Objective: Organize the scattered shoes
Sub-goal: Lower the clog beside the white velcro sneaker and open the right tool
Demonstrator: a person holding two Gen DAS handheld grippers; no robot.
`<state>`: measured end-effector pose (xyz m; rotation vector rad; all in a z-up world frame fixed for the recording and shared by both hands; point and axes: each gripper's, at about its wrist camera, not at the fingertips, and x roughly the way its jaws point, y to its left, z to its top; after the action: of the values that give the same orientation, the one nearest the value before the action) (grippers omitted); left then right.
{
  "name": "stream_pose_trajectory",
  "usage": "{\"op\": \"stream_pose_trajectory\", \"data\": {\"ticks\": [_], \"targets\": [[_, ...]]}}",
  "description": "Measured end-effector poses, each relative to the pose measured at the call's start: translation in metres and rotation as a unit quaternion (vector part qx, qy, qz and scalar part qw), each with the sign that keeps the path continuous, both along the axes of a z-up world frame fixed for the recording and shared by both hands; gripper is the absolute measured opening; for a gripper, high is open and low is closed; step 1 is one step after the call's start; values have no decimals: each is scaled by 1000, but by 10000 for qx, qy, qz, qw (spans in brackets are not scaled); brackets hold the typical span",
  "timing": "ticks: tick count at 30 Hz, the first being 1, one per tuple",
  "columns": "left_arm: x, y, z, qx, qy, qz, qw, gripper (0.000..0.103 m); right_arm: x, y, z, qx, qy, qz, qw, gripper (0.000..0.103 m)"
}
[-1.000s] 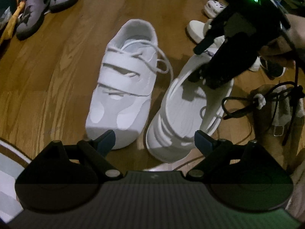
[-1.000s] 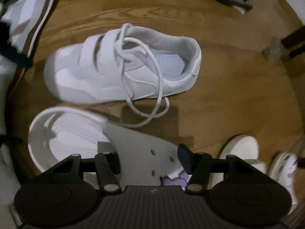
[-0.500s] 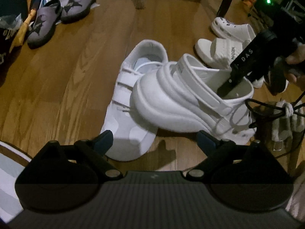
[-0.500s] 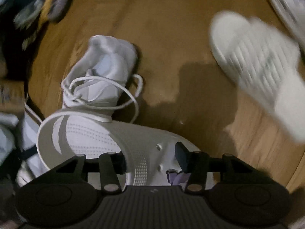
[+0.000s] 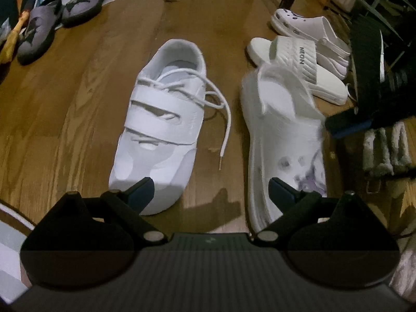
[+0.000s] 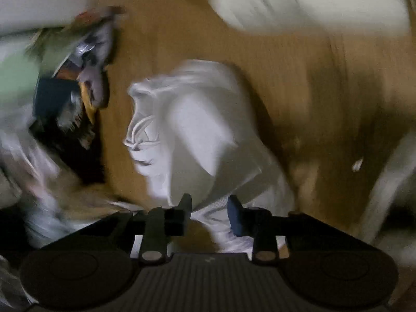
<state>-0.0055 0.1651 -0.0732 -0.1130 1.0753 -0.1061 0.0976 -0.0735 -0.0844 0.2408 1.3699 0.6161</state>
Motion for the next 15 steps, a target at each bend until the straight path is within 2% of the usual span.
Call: {"op": "stream_pose_trajectory", "data": {"ticks": [1, 2, 3, 4, 5, 7, 11, 14, 15], "targets": [[0, -1, 1, 21, -10, -25, 10000, 96, -14, 12, 12, -417, -786, 423, 9951, 51], [1, -2, 1, 35, -13, -48, 10000, 96, -33, 22, 21, -669, -1478, 818, 9834, 67], [1, -3, 1, 50, -16, -71, 10000, 96, -36, 23, 23, -700, -1589, 870, 9810, 92], [1, -4, 1, 64, -19, -94, 9999, 96, -45, 26, 24, -676, -1835, 861, 9769, 99], [1, -6, 0, 49, -25, -157, 9999, 96, -55, 28, 25, -649, -2101, 849, 9718, 99], [1, -11, -1, 4, -37, -301, 9995, 96, -60, 31, 17, -726, -2222, 749, 9694, 100], [1, -21, -5, -86, -62, -589, 9982, 96, -43, 40, -24, -1129, -1705, 230, 9786, 99], [2, -29, -11, -253, -13, -957, 9951, 96, -32, 37, -40, -452, -1391, 95, 9892, 98], [3, -31, -14, -302, 2, -1060, 9939, 96, -29, 37, -43, -389, -1358, 93, 9899, 96]]}}
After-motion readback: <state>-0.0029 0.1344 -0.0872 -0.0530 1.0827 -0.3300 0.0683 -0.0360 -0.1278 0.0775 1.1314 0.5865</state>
